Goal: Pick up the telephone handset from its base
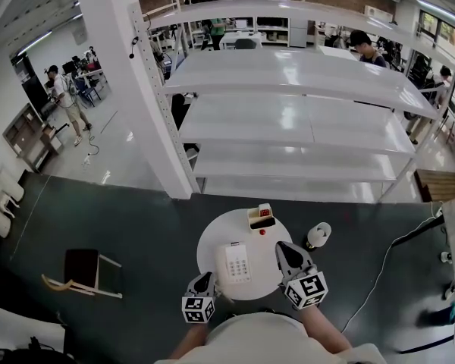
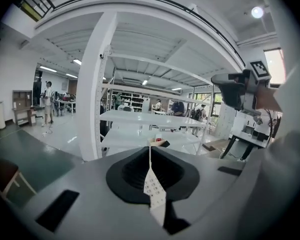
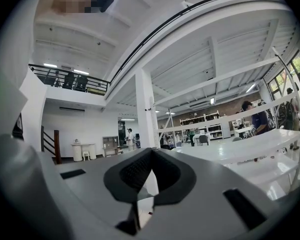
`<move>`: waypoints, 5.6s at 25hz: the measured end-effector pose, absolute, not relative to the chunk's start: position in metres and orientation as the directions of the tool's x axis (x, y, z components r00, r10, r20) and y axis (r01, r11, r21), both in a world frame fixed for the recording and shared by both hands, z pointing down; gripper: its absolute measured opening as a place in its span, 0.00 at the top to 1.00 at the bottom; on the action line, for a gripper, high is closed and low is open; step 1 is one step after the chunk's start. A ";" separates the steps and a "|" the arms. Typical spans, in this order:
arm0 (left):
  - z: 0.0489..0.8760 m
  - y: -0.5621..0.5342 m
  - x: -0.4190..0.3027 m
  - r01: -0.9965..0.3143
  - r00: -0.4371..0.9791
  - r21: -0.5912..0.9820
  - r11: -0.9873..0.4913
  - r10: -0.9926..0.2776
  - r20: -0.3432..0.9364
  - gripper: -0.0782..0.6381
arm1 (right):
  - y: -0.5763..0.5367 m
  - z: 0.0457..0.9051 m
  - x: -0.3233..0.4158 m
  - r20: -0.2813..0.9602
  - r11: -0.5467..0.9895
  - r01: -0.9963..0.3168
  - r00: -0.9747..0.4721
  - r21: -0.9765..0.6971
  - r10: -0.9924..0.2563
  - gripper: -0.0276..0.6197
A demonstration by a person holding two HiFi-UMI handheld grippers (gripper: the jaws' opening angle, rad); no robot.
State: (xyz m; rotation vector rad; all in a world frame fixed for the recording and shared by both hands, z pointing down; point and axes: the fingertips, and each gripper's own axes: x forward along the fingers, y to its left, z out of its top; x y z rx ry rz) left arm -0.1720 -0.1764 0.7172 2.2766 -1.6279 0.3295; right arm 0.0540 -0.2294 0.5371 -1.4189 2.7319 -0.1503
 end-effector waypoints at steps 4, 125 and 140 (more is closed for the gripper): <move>0.738 -0.169 -0.174 -0.947 0.322 0.137 -0.291 -0.850 0.416 0.86 | -0.231 0.537 0.056 -0.005 0.564 -0.818 -0.567 -0.112 -0.823 0.94; 0.950 -0.265 -0.163 -0.969 0.136 0.206 0.134 -0.405 0.904 0.58 | -0.256 0.569 0.146 0.130 0.381 -0.909 -0.404 -0.171 -0.905 0.94; 0.928 -0.255 -0.175 -0.975 0.103 0.188 0.119 -0.509 0.855 0.58 | -0.239 0.571 0.143 0.125 0.391 -0.904 -0.414 -0.173 -0.902 0.94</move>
